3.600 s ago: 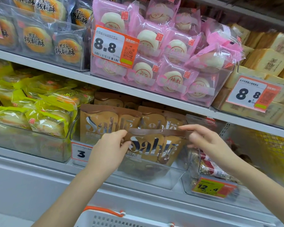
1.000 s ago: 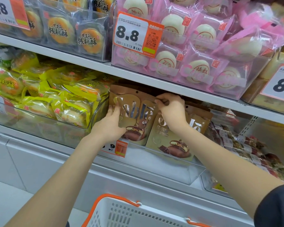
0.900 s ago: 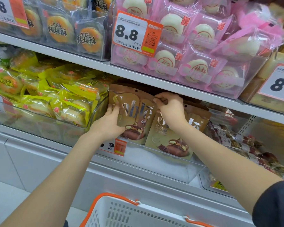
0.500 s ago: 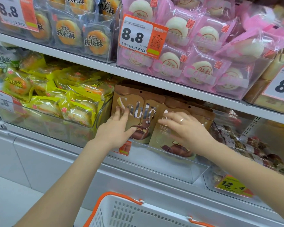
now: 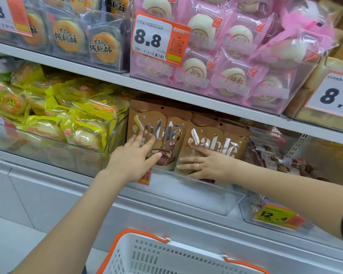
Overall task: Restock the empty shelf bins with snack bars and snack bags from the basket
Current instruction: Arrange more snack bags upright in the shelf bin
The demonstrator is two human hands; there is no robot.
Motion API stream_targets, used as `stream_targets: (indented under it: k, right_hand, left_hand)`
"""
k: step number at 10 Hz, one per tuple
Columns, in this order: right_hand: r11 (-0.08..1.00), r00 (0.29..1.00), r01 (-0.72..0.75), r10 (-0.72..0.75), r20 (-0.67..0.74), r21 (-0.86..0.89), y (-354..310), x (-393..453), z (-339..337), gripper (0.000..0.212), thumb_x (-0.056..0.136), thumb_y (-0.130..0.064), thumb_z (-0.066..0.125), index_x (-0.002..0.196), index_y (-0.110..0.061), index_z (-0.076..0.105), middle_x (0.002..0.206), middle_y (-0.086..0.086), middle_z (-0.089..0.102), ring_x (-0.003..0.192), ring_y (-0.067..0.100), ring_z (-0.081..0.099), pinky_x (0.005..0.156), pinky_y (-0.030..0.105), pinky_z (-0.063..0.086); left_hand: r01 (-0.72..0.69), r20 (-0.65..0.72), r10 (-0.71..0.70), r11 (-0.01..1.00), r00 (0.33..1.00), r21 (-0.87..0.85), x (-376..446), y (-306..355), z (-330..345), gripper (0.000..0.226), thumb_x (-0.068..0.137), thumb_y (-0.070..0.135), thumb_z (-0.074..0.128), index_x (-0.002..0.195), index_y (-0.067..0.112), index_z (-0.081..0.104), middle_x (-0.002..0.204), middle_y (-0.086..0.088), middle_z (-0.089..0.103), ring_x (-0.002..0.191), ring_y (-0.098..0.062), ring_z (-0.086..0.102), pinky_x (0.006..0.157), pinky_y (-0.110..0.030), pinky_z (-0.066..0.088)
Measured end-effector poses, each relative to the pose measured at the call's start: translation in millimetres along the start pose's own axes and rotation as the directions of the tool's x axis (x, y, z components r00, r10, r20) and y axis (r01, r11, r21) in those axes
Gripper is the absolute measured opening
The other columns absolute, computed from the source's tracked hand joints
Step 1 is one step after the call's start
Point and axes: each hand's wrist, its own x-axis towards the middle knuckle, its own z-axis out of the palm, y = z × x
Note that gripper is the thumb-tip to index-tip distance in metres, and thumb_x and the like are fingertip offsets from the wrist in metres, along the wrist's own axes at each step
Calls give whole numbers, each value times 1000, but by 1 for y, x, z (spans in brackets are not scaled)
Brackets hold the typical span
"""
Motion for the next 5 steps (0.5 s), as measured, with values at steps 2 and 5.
stream_targets:
  k: [2,5]
  right_hand:
    - [999,1000,-28,28,0,34,2,3,8,90,44,-26,90,126,-32,51,147,-1,43,137,20,38,108,58,15]
    - [976,984,-137,114,137,168,-1,-21,-8,85,85,1,58,150,-36,17,159,-3,7,147,19,4,116,53,0]
  left_hand:
    - [14,8,-14,1000,1000,1,1,1,0,63,93,64,16,150,41,2,160,0,-6,147,-18,2,111,-40,27]
    - [1,-10,-1,1000,1000,-8,-2,2,-1,63,93,62,15,151,37,5,160,-1,-3,147,-18,4,112,-41,26]
